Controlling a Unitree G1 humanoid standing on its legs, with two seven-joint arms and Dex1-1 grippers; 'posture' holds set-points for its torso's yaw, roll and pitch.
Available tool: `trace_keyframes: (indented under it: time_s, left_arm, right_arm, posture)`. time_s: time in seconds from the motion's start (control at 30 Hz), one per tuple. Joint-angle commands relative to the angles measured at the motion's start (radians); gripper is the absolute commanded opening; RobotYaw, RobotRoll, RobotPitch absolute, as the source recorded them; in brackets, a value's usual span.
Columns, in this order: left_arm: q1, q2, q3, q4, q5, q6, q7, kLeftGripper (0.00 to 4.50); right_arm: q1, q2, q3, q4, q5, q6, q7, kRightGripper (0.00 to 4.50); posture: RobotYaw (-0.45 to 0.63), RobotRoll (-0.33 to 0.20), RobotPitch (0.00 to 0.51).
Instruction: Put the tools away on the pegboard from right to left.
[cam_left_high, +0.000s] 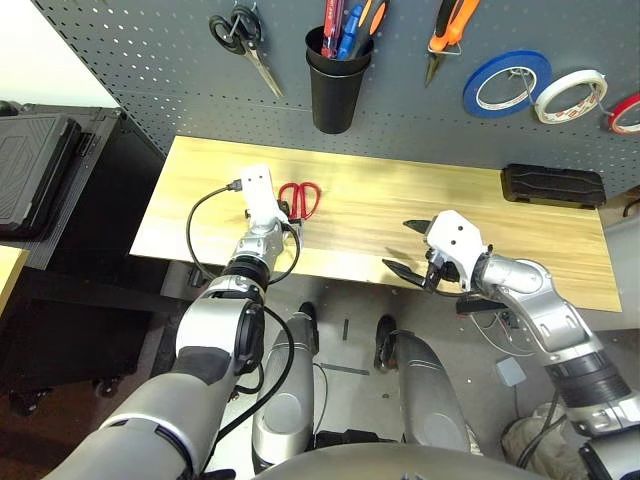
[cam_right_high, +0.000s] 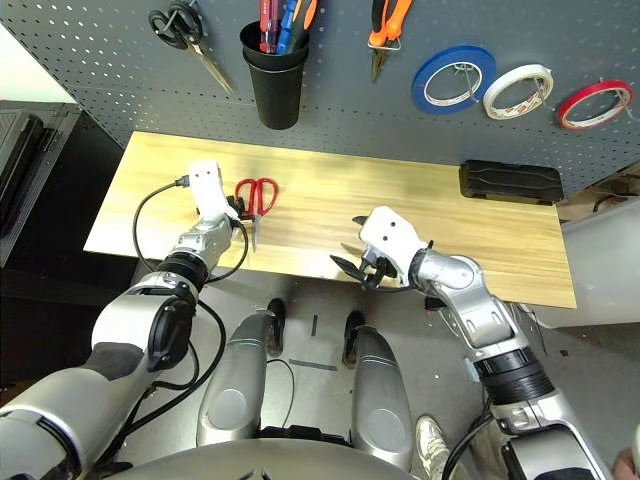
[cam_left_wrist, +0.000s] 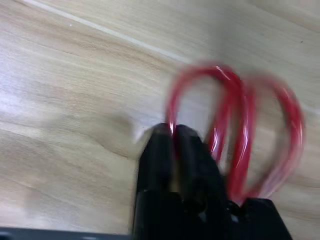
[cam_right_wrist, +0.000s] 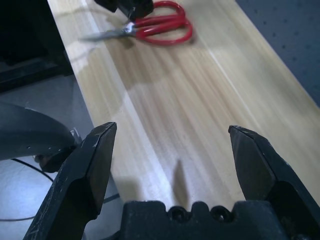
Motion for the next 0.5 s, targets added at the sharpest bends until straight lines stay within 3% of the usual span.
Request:
trace_keyframes:
  time_s: [0.03,0.2,0.5]
  left_arm:
    - [0.044,-0.019,0.019,0.010,-0.015,0.007,0.005,0.05]
    - [0.103,-0.031,0.011,-0.105,-0.013,-0.064,-0.024,0.05]
    - [0.411,-0.087,-0.036,-0.790,-0.067,-0.026,-0.118,0.05]
  right_arm:
    - [0.003,0.001,-0.008,0.026,0.008,-0.020,0.006,4.50]
    - [-0.024,0.022,-0.018,0.093,0.019,-0.109,0.012,4.50]
    - [-0.130,0.067,-0.078,0.329,0.049,-0.376,0.026,4.50]
  posture:
    - [0.13,0.000,0.351]
    - [0.16,0.000,0.334]
    - [0.24,0.000,0.312]
